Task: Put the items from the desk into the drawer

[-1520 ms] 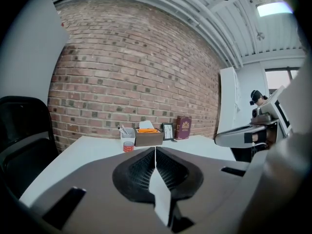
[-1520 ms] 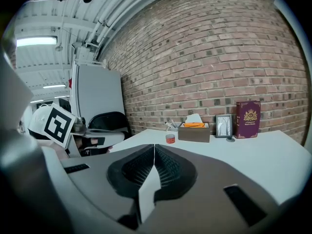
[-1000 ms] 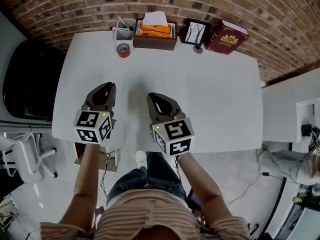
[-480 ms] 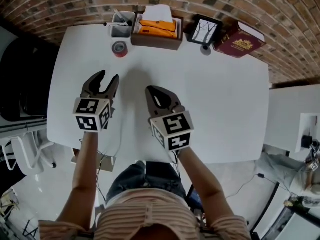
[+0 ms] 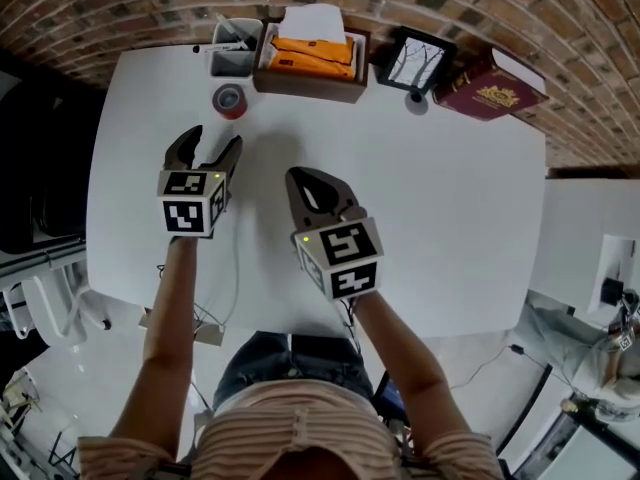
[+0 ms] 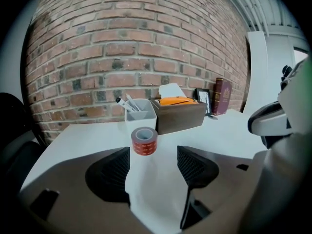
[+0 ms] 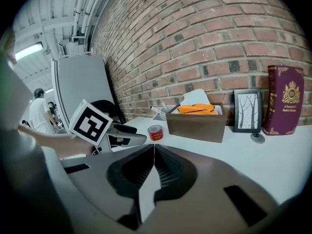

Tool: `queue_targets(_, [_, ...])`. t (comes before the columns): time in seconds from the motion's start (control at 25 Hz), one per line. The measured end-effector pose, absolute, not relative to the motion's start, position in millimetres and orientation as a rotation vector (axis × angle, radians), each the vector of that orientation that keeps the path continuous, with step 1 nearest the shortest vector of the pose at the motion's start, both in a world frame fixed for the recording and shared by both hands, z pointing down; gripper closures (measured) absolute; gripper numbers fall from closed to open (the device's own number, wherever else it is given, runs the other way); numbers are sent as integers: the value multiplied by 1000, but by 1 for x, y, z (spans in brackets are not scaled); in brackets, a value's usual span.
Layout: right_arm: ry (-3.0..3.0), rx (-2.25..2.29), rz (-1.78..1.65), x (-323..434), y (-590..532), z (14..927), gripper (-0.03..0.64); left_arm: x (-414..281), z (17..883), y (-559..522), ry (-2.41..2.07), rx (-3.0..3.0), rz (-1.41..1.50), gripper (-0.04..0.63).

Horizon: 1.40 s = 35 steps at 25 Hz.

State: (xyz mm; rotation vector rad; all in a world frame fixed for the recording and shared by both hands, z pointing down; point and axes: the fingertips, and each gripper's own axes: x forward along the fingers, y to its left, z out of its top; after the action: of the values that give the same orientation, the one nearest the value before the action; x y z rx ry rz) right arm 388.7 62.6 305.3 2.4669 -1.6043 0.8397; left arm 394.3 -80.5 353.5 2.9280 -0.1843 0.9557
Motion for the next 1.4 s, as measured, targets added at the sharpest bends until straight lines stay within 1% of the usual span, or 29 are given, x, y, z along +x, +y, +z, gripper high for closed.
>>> queue_targets(0.2, [-1595, 2442, 889, 395, 59, 321, 600, 411, 371, -93, -259, 2919, 986, 307])
queue_targets(0.44, [-1586, 2434, 911, 409, 56, 331, 600, 430, 391, -102, -291, 2903, 1042, 282])
queue_targets(0.68, [-1582, 2440, 930, 422, 53, 337, 600, 451, 404, -113, -321, 2877, 1056, 279])
queue_targets(1.12, [-1582, 2409, 975, 433, 56, 349, 600, 471, 407, -119, -322, 2891, 1100, 281])
queue_targets(1.4, [-1590, 2391, 975, 431, 56, 349, 600, 472, 405, -119, -336, 2901, 1097, 281])
